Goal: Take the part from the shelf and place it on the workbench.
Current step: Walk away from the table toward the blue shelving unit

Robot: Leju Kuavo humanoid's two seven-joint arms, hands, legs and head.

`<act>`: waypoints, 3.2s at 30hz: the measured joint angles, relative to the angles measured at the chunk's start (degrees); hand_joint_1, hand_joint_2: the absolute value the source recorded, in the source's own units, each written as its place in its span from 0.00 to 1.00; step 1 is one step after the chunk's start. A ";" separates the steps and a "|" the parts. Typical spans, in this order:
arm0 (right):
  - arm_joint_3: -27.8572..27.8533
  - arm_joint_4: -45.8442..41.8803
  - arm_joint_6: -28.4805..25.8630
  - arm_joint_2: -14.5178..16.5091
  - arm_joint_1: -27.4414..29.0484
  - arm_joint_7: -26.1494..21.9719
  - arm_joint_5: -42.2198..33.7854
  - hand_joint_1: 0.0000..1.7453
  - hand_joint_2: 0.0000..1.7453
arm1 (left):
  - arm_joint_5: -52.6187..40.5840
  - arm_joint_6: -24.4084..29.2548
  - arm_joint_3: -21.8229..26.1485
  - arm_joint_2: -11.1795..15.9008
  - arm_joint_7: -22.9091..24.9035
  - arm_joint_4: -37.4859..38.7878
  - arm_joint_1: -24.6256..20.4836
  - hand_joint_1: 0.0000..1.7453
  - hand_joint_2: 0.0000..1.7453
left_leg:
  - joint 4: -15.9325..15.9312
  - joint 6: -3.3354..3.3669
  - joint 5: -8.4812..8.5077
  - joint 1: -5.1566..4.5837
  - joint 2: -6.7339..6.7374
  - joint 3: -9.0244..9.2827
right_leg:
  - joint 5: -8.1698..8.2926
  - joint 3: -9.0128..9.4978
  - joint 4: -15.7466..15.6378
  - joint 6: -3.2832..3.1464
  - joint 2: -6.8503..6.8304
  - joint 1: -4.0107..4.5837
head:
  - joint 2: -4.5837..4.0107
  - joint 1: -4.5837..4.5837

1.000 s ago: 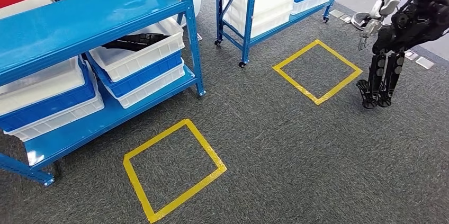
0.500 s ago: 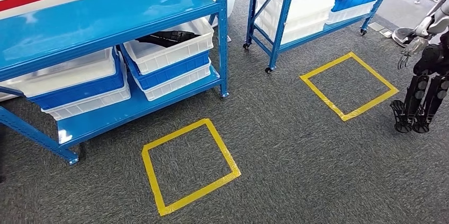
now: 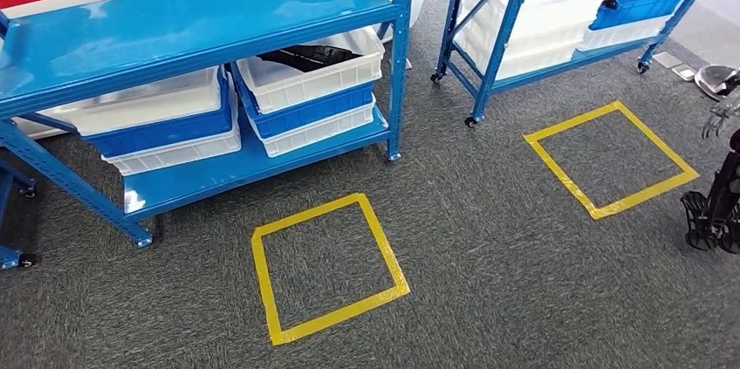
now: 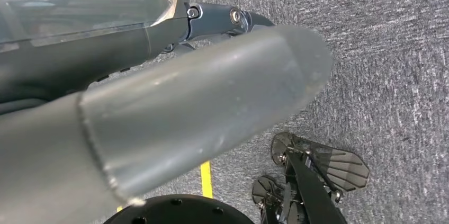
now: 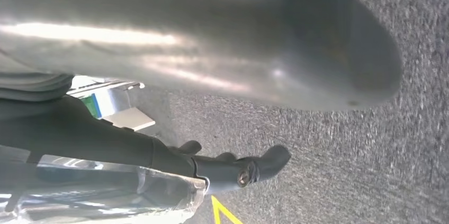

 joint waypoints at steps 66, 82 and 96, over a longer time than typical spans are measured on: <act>-36.68 -2.40 -2.91 3.39 -0.14 -52.22 -15.95 0.00 0.00 | -0.06 -0.25 0.38 -0.64 -3.71 -0.12 -0.47 0.00 0.00 | -0.12 -1.34 -0.49 0.20 -1.73 0.95 | 0.59 -0.65 0.10 0.72 2.93 -0.61 | -0.01 0.21; -35.18 -1.30 1.22 3.96 -0.55 -27.56 -8.45 0.00 0.00 | 3.39 -0.30 3.45 -0.58 -8.32 -0.54 -1.65 0.00 0.00 | -2.31 0.61 0.48 0.48 -2.02 2.00 | 0.77 -0.23 -0.47 1.81 2.76 -0.89 | 0.00 0.28; -35.08 -1.20 1.26 3.36 -0.26 -23.57 -7.01 0.00 0.00 | 1.21 -0.85 3.36 -0.65 -3.36 -0.79 -1.31 0.00 1.00 | -0.06 -2.23 -1.23 1.52 -3.83 1.83 | 0.57 -1.68 1.50 1.48 5.18 -1.92 | 0.00 0.86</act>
